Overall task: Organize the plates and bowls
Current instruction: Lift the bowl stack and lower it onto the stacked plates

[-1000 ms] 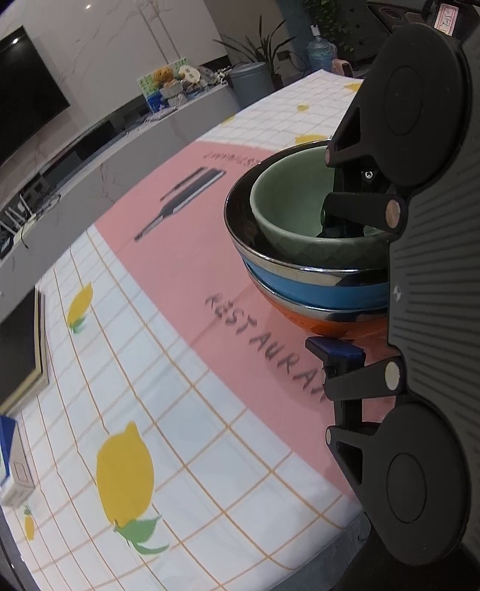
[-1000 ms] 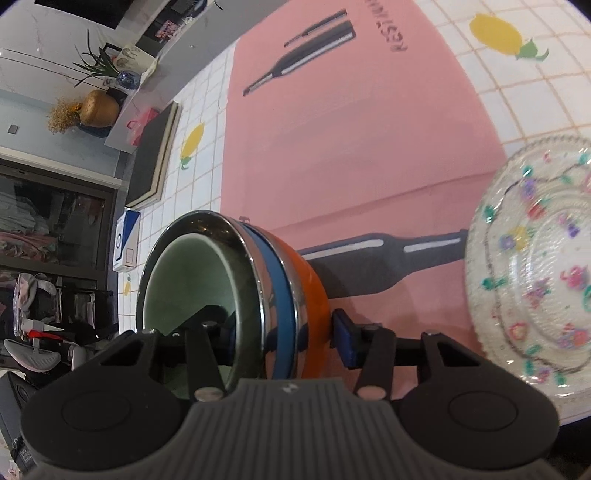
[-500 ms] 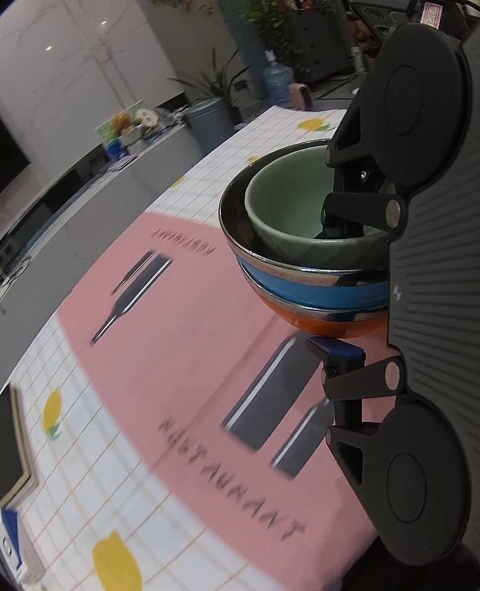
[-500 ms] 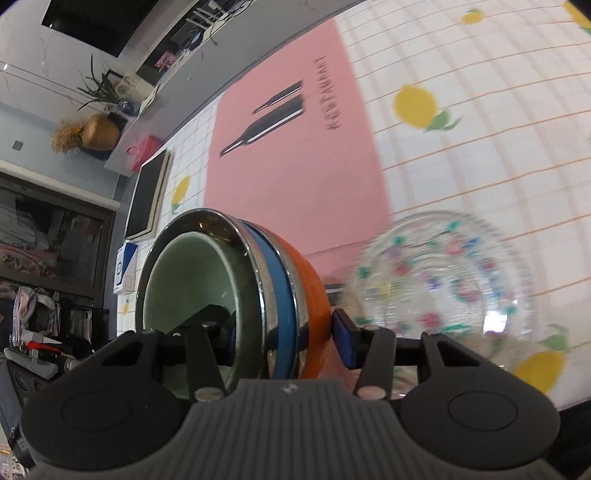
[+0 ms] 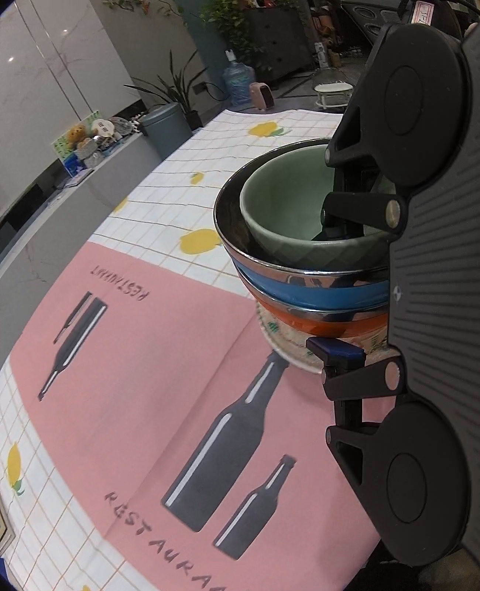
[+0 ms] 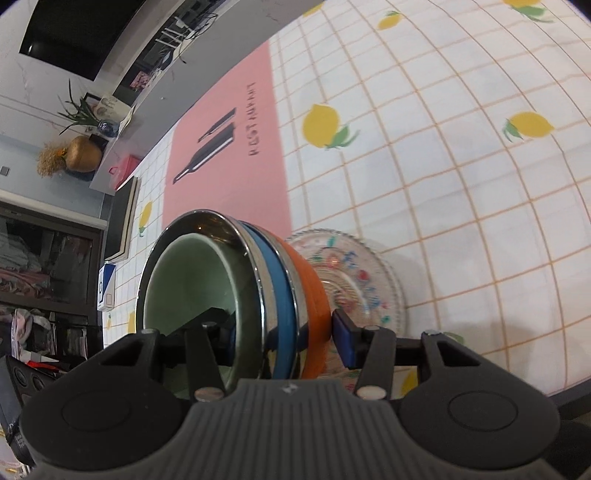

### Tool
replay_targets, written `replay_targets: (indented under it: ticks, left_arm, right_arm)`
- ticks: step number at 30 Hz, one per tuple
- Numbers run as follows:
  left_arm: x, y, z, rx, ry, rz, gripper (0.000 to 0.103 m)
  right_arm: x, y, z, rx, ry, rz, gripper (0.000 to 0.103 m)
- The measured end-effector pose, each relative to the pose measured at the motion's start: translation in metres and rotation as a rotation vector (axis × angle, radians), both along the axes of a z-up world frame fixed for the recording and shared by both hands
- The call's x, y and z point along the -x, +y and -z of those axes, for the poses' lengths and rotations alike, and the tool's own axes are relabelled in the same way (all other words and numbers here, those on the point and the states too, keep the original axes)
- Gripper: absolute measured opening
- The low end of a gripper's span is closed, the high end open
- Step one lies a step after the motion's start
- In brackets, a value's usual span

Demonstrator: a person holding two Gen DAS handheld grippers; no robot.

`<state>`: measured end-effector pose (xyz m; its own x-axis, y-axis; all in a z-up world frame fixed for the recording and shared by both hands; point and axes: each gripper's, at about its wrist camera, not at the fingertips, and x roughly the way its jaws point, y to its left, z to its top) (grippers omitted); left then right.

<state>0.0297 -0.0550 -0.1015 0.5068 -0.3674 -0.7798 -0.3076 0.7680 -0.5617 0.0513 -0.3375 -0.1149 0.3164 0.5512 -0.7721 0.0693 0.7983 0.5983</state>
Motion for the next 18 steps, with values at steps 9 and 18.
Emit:
replay_targets:
  ticks: [9, 18]
  left_arm:
    - [-0.002, -0.011, 0.006, -0.014, 0.010, 0.008, 0.054]
    - [0.000, -0.012, 0.011, -0.029, 0.008, 0.009, 0.054]
  right_arm:
    - [0.001, -0.010, 0.009, -0.012, 0.005, 0.019, 0.048]
    - [0.001, -0.010, 0.015, -0.010, 0.002, 0.019, 0.048]
